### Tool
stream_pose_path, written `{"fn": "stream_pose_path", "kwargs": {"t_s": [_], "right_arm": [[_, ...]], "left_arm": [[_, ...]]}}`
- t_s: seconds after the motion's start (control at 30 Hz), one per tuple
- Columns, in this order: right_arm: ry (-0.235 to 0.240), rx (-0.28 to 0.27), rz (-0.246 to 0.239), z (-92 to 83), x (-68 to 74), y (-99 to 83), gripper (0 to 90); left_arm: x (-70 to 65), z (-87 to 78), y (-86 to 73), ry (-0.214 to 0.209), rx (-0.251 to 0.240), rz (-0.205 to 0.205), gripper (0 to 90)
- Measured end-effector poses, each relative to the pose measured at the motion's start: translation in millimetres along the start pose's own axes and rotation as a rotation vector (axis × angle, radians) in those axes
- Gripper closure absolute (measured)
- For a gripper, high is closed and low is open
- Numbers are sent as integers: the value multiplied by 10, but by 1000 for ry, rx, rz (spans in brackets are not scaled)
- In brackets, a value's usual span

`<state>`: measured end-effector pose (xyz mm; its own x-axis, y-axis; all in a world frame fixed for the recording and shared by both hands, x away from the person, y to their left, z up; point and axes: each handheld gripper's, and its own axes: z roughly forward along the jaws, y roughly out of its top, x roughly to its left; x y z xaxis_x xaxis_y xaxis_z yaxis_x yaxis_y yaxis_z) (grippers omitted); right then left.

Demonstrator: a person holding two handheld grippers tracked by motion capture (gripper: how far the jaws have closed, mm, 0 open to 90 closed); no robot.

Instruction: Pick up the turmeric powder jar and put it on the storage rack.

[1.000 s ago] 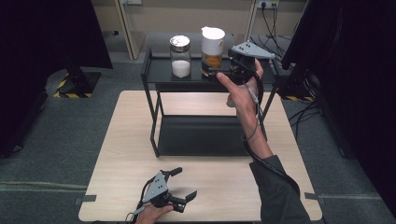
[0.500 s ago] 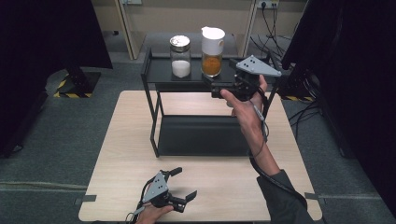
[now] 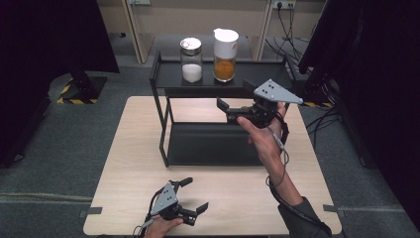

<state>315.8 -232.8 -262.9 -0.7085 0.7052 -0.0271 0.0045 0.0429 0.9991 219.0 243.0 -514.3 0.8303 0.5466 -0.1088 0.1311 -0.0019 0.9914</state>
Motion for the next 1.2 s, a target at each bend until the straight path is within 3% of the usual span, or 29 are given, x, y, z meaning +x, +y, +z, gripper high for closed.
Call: {"fn": "stream_pose_path", "kwargs": {"t_s": [0.3,0.8,1.2], "right_arm": [[37,24,0,-175,74,-279,5],[41,25,-17,-426,154,-646,5],[53,33,-4,-530,217,-967,5]], "left_arm": [[4,-5,-4,5,-3,-6,0],[12,-11,-7,13,-7,-10,0],[11,-15,-10,20,-9,-9,0]]}}
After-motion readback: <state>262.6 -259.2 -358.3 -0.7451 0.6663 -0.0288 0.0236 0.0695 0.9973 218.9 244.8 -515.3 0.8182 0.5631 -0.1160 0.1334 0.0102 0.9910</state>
